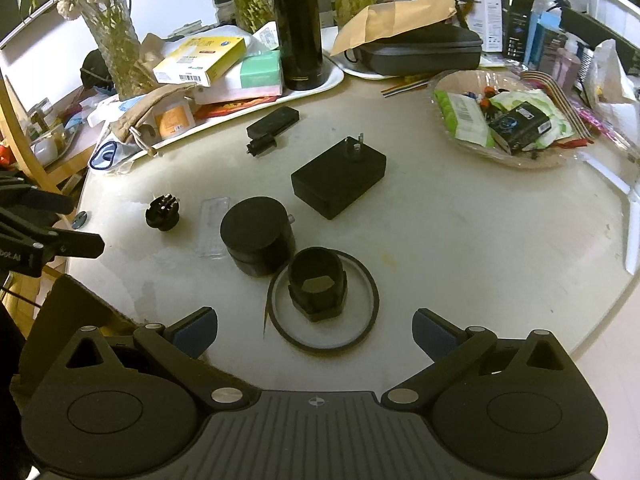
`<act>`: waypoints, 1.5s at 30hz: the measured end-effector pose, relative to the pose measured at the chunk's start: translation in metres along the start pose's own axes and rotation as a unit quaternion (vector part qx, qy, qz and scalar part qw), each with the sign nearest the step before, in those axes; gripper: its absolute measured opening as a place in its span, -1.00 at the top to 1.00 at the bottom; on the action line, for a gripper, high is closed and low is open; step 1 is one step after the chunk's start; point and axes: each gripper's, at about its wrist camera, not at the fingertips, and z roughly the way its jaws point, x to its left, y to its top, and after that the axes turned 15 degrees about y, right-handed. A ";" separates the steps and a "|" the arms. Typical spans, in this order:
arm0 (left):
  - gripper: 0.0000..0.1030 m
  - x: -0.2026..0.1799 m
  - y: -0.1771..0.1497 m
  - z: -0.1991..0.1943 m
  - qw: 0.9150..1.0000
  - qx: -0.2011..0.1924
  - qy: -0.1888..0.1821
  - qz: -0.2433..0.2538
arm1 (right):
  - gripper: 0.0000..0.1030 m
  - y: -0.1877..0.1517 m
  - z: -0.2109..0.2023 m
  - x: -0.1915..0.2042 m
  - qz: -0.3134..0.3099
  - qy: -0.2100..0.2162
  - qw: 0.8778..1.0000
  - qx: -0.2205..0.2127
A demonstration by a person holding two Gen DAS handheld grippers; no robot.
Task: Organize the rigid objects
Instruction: 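Withdraw both tools from the box toward the remaining black items, then grasp the black round connector with the left tool while the right tool grasps the black cup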
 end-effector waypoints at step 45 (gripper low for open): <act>0.21 -0.008 0.016 0.083 0.997 -0.037 -0.021 0.071 | 0.11 0.010 0.050 -0.012 -0.076 0.016 0.997 -0.003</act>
